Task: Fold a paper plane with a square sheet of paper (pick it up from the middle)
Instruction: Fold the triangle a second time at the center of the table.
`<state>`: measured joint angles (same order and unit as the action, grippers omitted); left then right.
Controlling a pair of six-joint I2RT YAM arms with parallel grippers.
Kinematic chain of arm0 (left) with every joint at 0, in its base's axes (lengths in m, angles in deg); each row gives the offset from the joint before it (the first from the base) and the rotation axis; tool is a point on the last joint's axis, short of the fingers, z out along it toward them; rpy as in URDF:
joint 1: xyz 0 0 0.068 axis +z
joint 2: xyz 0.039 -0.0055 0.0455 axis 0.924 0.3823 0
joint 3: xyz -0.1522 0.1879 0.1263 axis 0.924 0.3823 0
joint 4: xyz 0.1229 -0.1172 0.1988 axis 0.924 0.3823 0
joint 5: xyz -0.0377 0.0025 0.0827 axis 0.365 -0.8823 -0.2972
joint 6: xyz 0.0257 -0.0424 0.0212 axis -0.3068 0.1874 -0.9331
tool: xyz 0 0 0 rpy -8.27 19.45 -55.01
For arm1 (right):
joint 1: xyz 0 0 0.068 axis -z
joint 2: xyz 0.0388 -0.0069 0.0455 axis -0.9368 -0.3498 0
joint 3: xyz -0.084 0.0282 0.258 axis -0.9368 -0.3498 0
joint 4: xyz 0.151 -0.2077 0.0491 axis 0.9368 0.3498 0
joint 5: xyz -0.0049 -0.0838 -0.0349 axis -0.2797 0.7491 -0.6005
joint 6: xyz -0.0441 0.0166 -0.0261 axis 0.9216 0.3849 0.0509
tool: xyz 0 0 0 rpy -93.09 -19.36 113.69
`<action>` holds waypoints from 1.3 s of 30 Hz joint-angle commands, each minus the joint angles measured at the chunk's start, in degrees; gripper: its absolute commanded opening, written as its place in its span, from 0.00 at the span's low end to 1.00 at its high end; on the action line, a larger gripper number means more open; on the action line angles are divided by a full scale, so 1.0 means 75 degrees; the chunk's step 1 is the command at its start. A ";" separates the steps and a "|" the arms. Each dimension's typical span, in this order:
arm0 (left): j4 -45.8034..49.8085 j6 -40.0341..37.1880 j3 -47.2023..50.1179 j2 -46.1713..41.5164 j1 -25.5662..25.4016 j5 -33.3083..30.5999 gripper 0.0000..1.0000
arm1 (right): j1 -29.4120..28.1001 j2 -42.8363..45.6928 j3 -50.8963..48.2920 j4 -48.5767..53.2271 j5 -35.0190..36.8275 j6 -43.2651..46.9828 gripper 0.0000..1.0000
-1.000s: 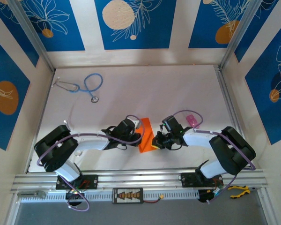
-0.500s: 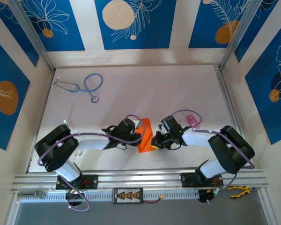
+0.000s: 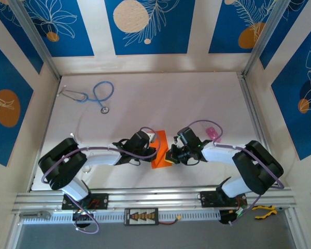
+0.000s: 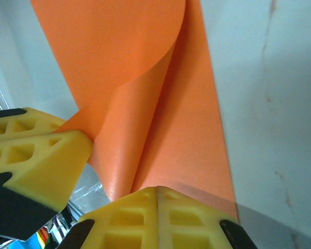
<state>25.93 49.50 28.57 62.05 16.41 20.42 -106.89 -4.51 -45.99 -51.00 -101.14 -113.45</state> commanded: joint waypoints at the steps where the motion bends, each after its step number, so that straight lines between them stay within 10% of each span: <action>1: 0.0107 -0.0051 -0.0143 -0.0026 0.0068 0.0126 0.00 | -0.0104 -0.0161 0.0156 -0.0178 -0.0208 0.0067 0.00; 39: 0.1433 -0.1041 -0.1109 0.0702 0.0182 -0.0881 0.00 | 0.0186 -0.0662 0.0201 0.1175 0.0389 0.0564 0.00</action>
<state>35.61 43.01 21.86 66.35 17.05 14.73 -105.90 -8.29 -44.11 -48.18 -100.77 -110.19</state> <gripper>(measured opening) 0.048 0.057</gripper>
